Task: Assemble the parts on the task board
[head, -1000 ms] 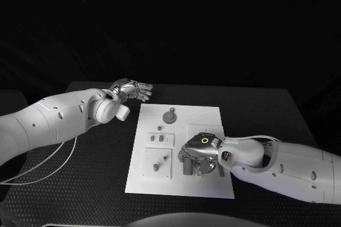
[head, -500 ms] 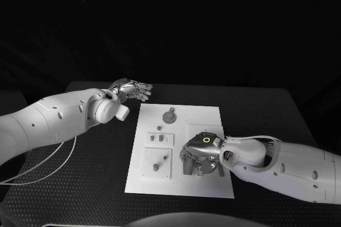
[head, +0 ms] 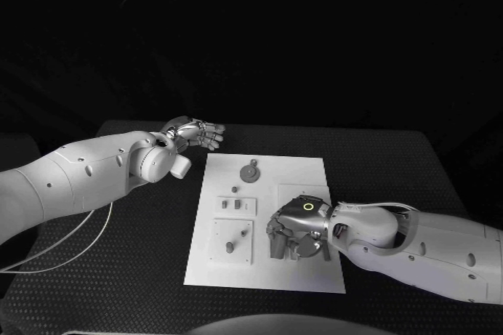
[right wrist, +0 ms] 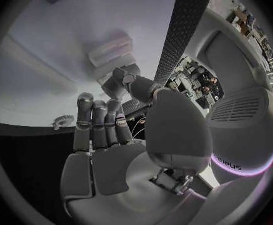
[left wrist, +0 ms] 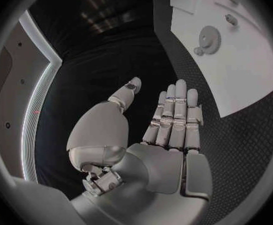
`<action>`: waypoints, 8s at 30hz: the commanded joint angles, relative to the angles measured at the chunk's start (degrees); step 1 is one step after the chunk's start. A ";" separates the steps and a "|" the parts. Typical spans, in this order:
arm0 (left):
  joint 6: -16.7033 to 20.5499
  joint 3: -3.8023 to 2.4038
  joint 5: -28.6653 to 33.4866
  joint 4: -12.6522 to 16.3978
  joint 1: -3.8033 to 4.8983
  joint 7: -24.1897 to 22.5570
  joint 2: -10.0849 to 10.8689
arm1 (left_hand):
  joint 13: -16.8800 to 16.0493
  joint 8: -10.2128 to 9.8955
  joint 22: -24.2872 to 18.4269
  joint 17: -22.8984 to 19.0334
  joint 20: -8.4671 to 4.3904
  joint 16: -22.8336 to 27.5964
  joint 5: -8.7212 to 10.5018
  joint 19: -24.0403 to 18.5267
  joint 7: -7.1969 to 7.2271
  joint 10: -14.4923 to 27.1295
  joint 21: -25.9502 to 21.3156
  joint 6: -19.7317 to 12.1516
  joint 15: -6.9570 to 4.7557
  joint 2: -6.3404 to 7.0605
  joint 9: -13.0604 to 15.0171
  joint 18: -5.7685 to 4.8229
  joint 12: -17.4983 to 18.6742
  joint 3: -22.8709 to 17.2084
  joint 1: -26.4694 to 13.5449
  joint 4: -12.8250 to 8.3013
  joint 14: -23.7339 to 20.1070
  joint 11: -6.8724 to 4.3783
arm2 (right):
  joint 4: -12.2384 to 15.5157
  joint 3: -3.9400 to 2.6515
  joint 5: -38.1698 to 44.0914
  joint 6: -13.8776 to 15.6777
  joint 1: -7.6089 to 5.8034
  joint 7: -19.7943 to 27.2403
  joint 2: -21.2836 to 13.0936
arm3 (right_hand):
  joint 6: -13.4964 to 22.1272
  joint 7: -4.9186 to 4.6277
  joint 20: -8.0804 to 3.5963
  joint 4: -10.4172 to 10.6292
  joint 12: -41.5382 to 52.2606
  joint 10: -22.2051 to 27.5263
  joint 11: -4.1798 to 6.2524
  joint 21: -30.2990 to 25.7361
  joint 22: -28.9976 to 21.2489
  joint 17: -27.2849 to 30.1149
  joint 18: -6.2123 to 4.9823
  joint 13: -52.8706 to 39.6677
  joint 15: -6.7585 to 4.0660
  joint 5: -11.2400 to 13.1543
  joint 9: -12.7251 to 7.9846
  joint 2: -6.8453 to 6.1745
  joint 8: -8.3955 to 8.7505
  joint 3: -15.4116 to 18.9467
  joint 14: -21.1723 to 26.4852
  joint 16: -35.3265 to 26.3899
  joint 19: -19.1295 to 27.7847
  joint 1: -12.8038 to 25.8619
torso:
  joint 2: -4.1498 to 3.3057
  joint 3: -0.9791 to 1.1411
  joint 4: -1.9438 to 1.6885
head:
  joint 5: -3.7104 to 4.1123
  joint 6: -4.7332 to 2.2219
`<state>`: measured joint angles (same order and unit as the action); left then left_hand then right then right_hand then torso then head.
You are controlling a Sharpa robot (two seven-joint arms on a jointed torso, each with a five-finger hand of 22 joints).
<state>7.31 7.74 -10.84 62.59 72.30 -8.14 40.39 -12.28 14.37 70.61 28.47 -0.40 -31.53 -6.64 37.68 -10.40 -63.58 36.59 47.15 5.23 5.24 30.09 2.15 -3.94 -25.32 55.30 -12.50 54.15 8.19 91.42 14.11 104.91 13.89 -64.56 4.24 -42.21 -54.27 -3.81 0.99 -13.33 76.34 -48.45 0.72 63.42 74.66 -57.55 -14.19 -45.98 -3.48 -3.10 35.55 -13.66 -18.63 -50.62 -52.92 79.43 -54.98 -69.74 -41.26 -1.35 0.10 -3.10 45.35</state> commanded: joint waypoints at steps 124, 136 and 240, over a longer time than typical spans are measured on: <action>-2.13 -0.02 -0.16 0.04 0.04 0.39 -0.20 | 0.28 0.20 0.35 0.85 0.03 0.96 0.40 0.34 -0.13 0.42 -0.54 -0.85 0.12 -0.32 -0.30 0.92 -0.01 0.26 -0.45 0.13 0.51 0.42 | -1.32 0.01 -7.71 -10.70 -3.31 0.84 2.31 | -6.89 -0.07 0.53 -2.57 1.86 2.39 -0.89 0.71 0.34 1.43 -0.81 1.37 0.24 0.33 1.62 4.30 -0.31 2.68 2.53 1.85 2.08 1.53 | -0.04 0.01 0.02 | -0.33 0.40; -2.22 -0.02 -0.16 0.08 0.04 0.44 -0.14 | 0.29 0.20 0.38 0.92 0.03 1.01 0.40 0.34 -0.15 0.42 -0.57 -0.87 0.12 -0.32 -0.32 0.92 -0.02 0.27 -0.46 0.13 0.53 0.42 | -1.56 0.00 -0.34 -8.42 -3.06 0.81 3.02 | -7.10 0.01 0.58 -2.43 2.03 2.32 -0.89 0.76 0.30 1.56 -0.81 1.48 0.30 0.33 1.76 3.87 -0.35 2.36 2.58 2.01 2.06 1.32 | -0.01 0.00 -0.01 | -0.40 0.42; -1.74 0.02 -0.41 0.36 0.04 0.54 0.37 | 0.48 0.24 0.70 1.67 0.03 1.58 0.67 0.47 -0.29 0.58 -0.88 -1.25 0.11 -0.16 -0.57 0.93 -0.03 0.31 -0.46 0.15 0.70 0.47 | 6.25 0.06 -37.72 -15.39 -5.09 -33.41 -13.34 | -8.24 0.21 -2.73 4.97 4.95 -7.91 1.80 2.28 -2.48 8.13 -0.81 5.55 -3.31 -11.36 5.12 10.10 0.95 33.68 -3.95 4.94 -1.95 21.09 | 0.03 -0.04 0.09 | 2.04 -0.52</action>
<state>5.90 7.79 -10.98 62.73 72.30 -7.12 40.81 -11.86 14.37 71.24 30.08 -0.40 -30.20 -6.16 37.68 -10.84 -63.16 35.92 45.95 5.43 5.24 29.60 2.09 -3.94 -25.32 55.30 -12.50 54.36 8.61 97.45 14.13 65.89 0.31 -69.91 -27.06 -55.57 -62.10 -3.43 -1.78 -8.20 81.37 -56.07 2.55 65.41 72.27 -49.46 -13.33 -40.40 -6.80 -14.21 40.76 -4.14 -17.95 -16.93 -56.67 84.64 -56.73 -48.81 -41.25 -1.35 0.17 -1.13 44.82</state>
